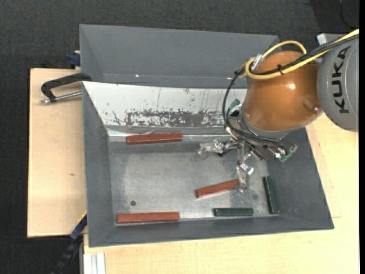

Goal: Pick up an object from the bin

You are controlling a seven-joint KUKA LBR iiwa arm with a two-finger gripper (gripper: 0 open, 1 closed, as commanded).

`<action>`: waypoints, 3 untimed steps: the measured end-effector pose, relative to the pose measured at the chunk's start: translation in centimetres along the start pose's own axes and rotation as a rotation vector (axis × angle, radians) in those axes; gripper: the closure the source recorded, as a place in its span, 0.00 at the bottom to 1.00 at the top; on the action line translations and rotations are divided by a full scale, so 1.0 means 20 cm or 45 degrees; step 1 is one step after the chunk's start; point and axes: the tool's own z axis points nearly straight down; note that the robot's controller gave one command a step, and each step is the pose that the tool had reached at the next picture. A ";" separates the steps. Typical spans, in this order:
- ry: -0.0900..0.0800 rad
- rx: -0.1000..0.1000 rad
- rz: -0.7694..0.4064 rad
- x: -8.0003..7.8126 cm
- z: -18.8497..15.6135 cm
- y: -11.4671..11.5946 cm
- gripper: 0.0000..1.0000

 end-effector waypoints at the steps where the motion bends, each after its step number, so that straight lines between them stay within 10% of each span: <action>1: 0.009 -0.008 0.006 0.09 0.56 -0.02 1.00; 3: 0.011 -0.010 0.002 0.09 0.55 -0.02 1.00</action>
Offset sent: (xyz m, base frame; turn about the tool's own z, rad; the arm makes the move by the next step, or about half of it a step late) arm 0.0000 0.0000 0.0000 0.0000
